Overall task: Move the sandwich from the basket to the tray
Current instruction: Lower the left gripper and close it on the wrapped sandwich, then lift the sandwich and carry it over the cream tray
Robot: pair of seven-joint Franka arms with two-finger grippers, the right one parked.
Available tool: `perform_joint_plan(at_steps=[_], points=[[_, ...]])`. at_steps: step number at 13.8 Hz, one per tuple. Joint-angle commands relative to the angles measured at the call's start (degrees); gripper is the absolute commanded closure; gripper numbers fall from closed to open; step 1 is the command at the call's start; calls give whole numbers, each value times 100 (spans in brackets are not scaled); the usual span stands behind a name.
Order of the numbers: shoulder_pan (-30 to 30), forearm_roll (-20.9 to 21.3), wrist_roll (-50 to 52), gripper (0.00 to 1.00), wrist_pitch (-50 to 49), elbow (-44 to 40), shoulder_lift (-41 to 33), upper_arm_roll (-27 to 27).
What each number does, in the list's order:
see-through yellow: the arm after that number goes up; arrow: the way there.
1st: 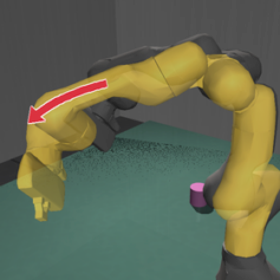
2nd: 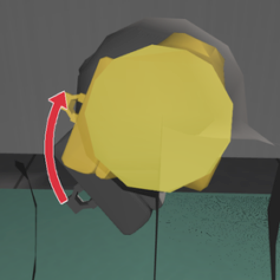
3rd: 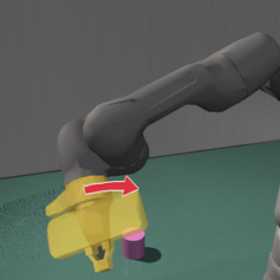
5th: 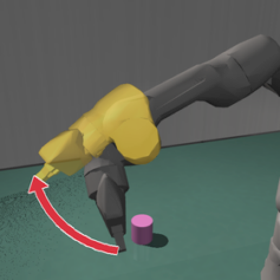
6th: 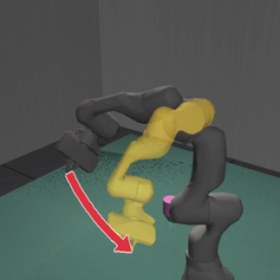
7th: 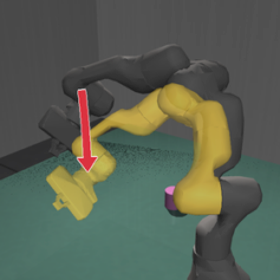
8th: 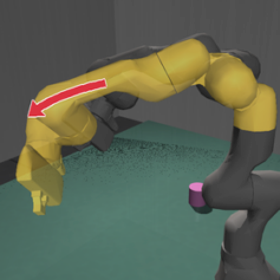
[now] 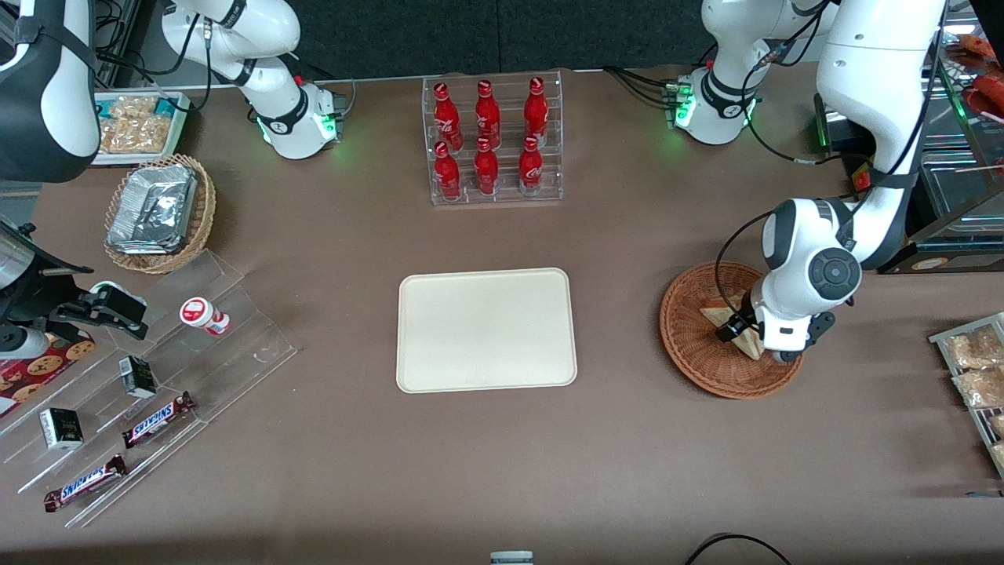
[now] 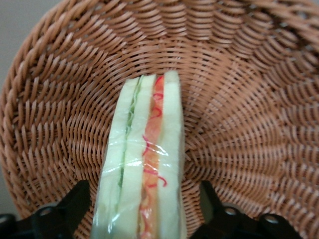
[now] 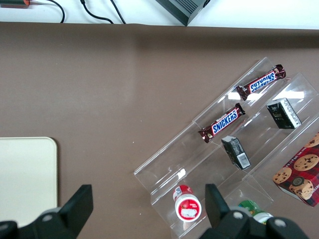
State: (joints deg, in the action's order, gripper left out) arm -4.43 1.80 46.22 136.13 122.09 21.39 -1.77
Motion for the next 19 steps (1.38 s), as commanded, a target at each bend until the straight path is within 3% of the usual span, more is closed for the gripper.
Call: perform_joint_plan(at_steps=[1, 3, 6, 11, 15, 19], points=[[4, 40, 115, 67, 115, 60, -30, 19], [4, 40, 89, 87, 54, -19, -74, 19], [-40, 40, 1, 89, -1075, -763, -161, 1], [-320, -4, 88, 89, -2941, -2793, -162, -437], [-1102, -74, 386, 89, -3005, -3481, -136, -517], [-2113, 14, 879, 87, -2987, -4586, 768, -517]])
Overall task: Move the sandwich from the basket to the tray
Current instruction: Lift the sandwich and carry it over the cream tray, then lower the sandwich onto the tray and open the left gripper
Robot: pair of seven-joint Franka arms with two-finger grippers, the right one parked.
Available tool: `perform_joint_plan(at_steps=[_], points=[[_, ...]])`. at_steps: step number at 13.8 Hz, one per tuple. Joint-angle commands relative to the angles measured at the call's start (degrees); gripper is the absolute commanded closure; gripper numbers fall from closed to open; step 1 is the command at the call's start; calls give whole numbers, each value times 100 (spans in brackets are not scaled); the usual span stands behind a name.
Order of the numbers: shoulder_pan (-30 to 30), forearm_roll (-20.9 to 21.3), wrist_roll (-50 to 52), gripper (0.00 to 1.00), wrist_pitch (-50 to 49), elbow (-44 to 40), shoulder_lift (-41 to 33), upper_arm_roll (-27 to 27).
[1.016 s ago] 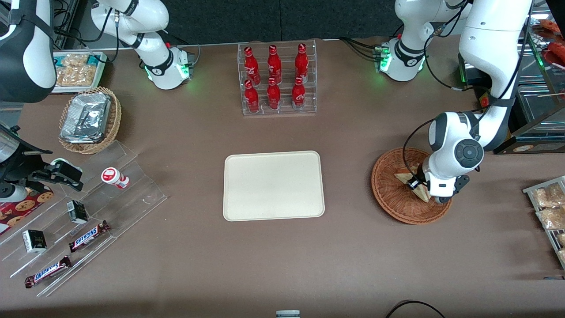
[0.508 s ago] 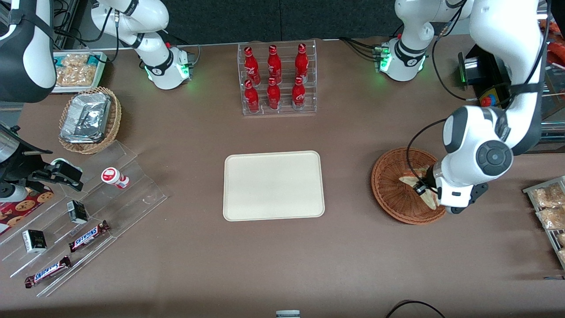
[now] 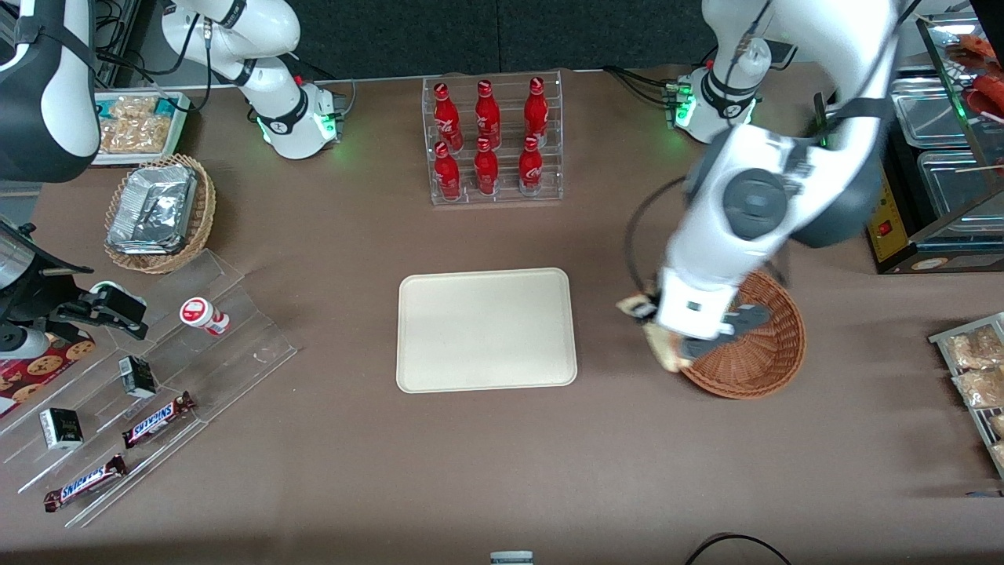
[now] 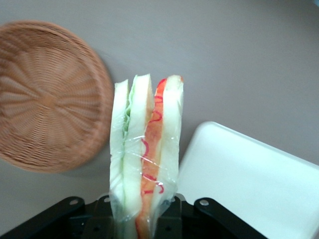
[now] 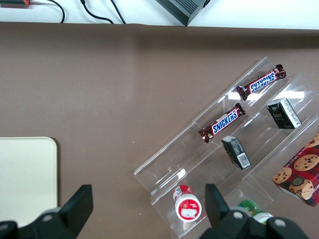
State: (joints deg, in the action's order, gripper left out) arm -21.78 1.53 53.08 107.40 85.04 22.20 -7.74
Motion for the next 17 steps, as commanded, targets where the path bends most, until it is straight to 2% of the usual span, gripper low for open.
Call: perform_joint_plan(at_steps=[1, 4, 6, 7, 12, 14, 17], points=[[-545, 41, 264, 87, -97, -1188, 959, 80], [-809, 23, 160, 86, 105, -2243, 1917, 45], [-1186, 154, -321, 86, 393, -2272, 2155, 88], [-1292, 303, -368, 86, 561, -2272, 2261, 80], [-1723, 453, -465, 84, 1098, -2290, 2762, 88], [-1882, 953, -666, 80, 1160, -2290, 2921, 71], [-2014, 990, -597, 80, 1361, -2290, 3149, 71]])
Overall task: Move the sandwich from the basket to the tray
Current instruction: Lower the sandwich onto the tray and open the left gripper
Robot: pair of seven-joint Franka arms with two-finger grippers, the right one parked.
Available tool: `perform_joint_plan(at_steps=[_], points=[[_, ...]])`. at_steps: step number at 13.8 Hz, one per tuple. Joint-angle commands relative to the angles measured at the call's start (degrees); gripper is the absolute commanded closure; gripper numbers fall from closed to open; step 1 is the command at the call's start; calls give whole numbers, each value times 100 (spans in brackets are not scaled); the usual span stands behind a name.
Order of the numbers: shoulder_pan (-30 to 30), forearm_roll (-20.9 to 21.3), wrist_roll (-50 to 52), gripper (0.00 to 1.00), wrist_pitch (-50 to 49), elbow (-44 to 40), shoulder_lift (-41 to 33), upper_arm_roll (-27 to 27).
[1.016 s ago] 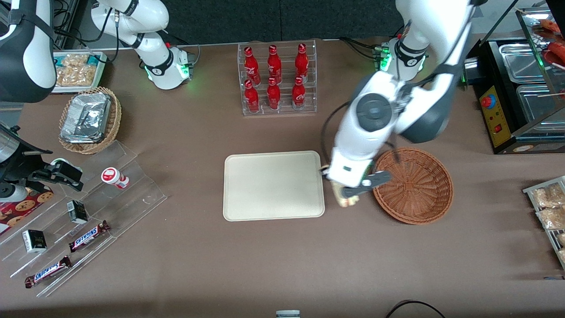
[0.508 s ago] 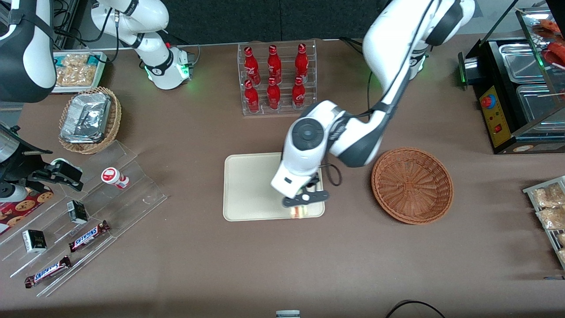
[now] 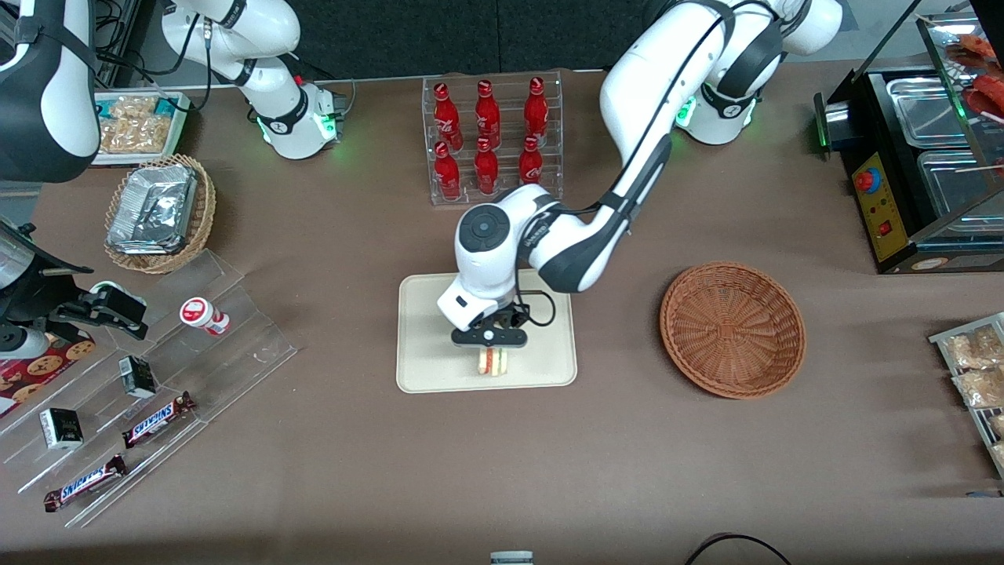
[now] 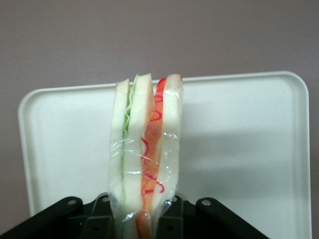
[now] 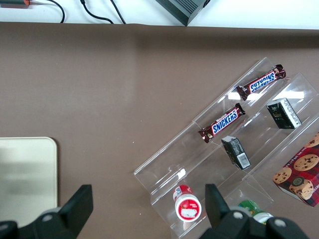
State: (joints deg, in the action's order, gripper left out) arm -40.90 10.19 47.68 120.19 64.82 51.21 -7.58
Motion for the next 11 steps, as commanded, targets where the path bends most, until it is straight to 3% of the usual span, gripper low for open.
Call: perform_joint_plan(at_steps=[1, 5, 8, 9, 10, 11], points=[[-146, 124, -23, 80, 145, -268, 327, 64], [-190, 150, 180, 79, 417, -250, 644, 72], [-225, 404, 469, 69, 514, -242, 758, 81], [-225, 422, 505, 46, 593, -233, 776, 81], [-225, 423, 488, 10, 707, -224, 802, 81], [-217, 423, 496, 0, 786, -224, 803, 81]])
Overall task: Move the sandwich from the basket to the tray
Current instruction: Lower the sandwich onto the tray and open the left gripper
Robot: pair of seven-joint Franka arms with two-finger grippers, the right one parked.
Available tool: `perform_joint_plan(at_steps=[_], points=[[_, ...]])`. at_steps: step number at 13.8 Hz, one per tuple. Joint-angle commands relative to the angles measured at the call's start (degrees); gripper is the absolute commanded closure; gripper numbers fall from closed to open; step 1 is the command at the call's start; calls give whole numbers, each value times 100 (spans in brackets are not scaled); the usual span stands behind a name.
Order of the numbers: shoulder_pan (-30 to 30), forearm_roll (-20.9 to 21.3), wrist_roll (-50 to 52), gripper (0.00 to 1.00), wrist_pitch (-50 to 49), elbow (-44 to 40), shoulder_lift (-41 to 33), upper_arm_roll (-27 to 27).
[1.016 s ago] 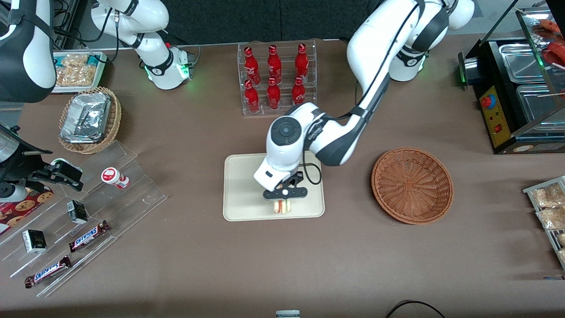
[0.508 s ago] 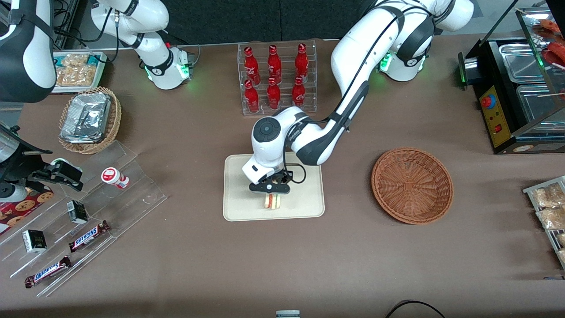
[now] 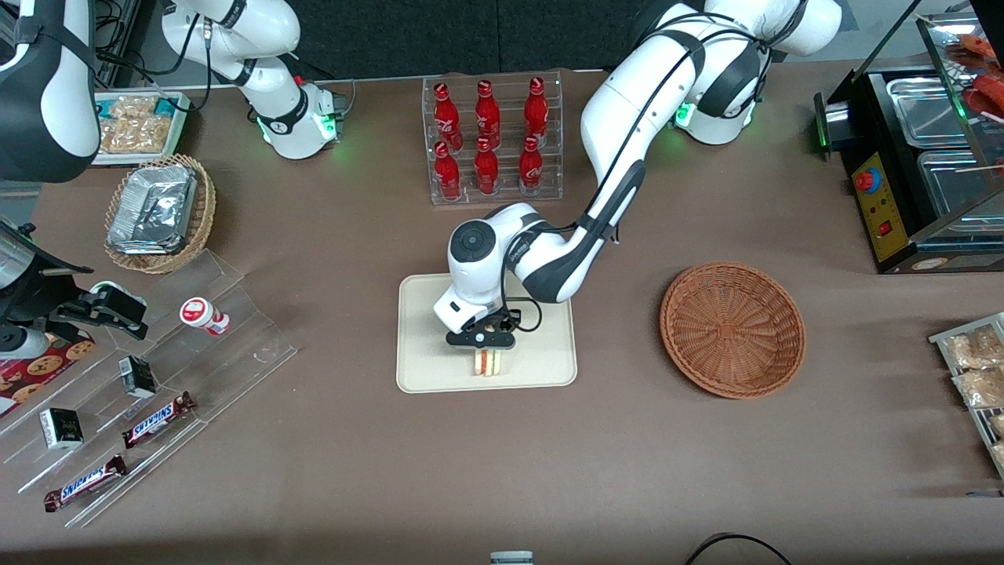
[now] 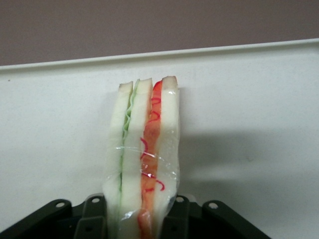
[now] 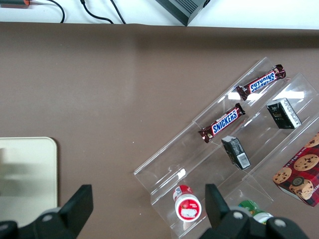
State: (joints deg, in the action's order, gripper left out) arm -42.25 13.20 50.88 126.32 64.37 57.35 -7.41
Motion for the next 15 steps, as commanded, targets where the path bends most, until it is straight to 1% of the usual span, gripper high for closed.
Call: perform_joint_plan(at_steps=[1, 6, 9, 10, 12, 13, 15], points=[[-55, 122, 168, 0, 183, -188, 180, 64], [138, 60, 116, 0, 25, -223, -75, 64], [357, 34, 98, 0, -299, -214, -461, 29], [515, -19, 55, 0, -449, -206, -645, 3], [718, -395, -479, 0, -957, -170, -1075, -15], [840, -501, -821, 0, -1343, -153, -1295, -6], [1121, -537, -1219, 0, -1933, 13, -1734, -15]])
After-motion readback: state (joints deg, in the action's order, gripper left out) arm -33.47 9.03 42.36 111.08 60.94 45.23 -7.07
